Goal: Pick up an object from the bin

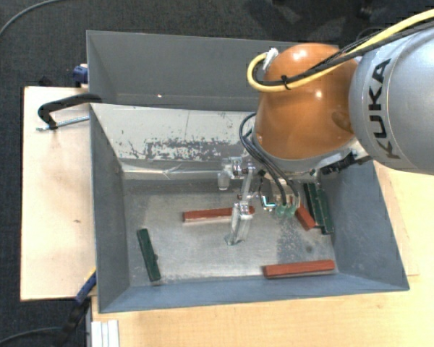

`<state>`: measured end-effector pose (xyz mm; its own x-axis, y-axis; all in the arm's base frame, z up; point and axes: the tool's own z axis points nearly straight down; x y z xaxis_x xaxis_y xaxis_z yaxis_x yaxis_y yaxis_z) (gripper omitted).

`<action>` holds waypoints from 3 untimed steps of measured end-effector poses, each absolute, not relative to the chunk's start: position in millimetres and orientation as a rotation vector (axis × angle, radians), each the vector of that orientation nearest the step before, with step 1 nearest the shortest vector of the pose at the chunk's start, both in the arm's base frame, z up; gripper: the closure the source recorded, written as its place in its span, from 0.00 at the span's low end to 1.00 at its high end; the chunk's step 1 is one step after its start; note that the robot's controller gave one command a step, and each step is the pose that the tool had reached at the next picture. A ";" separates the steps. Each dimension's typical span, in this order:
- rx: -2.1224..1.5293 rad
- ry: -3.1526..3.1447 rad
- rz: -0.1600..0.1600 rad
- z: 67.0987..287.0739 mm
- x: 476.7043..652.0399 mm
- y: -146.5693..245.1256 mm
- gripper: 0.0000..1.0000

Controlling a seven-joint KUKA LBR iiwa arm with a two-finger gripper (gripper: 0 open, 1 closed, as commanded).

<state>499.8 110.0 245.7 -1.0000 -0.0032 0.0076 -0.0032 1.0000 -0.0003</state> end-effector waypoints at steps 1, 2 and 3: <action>-0.029 -3.134 0.001 95.7 511.1 88.3 0.00; -0.082 -3.147 -0.005 69.2 544.6 99.0 0.00; -0.084 -3.145 -0.004 70.7 543.7 98.3 1.00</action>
Offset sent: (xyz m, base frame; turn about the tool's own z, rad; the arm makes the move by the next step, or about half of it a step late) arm 0.0123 -0.0220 -0.1461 0.0221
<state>543.7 98.3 70.7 -0.9986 0.0533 -0.0043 0.0533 0.9986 0.0026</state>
